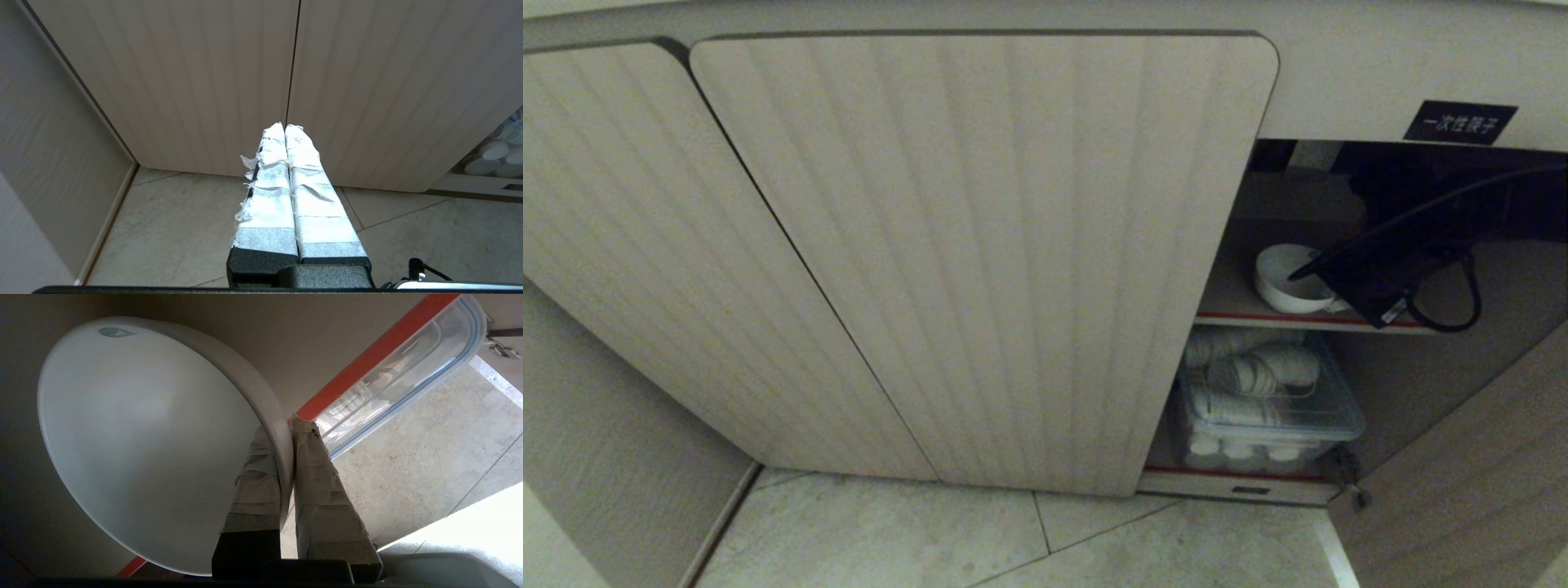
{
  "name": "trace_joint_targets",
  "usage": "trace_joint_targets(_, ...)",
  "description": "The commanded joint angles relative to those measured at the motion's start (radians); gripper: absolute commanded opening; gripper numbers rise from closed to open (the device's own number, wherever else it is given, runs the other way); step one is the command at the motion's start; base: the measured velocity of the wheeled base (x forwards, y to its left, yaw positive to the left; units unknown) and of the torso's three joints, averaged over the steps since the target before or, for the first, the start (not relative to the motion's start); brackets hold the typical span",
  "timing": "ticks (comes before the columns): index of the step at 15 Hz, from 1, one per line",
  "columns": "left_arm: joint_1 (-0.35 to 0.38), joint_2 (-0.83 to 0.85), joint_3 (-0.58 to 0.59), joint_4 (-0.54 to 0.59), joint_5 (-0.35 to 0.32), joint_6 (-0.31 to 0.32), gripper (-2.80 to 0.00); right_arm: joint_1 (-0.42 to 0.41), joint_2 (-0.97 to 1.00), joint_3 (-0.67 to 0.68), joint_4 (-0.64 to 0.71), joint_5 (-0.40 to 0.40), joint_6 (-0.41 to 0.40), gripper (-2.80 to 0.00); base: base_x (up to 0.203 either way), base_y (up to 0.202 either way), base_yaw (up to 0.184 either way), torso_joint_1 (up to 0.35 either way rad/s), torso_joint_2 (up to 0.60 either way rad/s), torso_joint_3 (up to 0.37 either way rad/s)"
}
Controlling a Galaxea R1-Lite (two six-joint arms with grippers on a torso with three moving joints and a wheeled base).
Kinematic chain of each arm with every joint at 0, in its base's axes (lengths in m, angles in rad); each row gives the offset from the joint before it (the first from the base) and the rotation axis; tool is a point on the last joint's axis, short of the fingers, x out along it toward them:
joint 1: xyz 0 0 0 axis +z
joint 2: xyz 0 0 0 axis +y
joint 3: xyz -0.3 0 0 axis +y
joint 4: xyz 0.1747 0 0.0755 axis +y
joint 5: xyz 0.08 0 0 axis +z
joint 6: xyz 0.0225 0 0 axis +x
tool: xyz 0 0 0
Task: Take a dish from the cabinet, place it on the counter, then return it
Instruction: Put it back into the cabinet
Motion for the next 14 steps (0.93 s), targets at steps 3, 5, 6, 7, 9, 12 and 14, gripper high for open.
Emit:
trace_joint_targets(3, 0.000, 0.000, 0.000, -0.001, 0.000, -0.001, -2.80, 0.001, 0.018, -0.025, 0.002, 0.000, 0.006, -2.80, 0.000, 0.000, 0.000, 0.000, 0.00, 0.000)
trace_joint_targets(5, 0.000, 0.000, -0.001, -0.001, 0.000, -0.001, -2.80, 0.002, 0.027, -0.040, 0.003, 0.000, 0.006, -2.80, 0.000, 0.000, 0.000, 0.000, 0.00, 0.000)
trace_joint_targets(6, 0.000, 0.000, 0.000, -0.001, 0.001, -0.001, -2.80, 0.002, 0.031, -0.045, 0.004, 0.000, 0.006, -2.80, 0.000, 0.000, 0.000, 0.000, 0.00, 0.000)
trace_joint_targets(7, 0.000, 0.000, -0.001, -0.001, 0.000, -0.001, -2.80, 0.002, 0.036, -0.054, 0.004, 0.000, 0.006, -2.80, 0.000, 0.000, 0.000, 0.000, 0.00, 0.000)
trace_joint_targets(9, 0.000, 0.000, 0.000, -0.001, 0.000, -0.001, -2.80, 0.000, 0.039, -0.056, 0.004, 0.000, 0.006, -2.80, 0.000, 0.000, 0.000, 0.000, 0.00, 0.000)
trace_joint_targets(12, 0.000, 0.000, 0.000, -0.001, 0.000, -0.001, -2.80, 0.002, 0.045, -0.056, 0.004, 0.000, 0.006, -2.80, 0.000, 0.000, 0.000, 0.000, 0.00, 0.000)
trace_joint_targets(14, 0.000, 0.000, -0.001, -0.001, 0.001, -0.001, -2.80, 0.001, 0.048, -0.056, 0.004, -0.008, 0.006, -2.80, 0.000, 0.000, 0.000, 0.000, 0.00, 0.000)
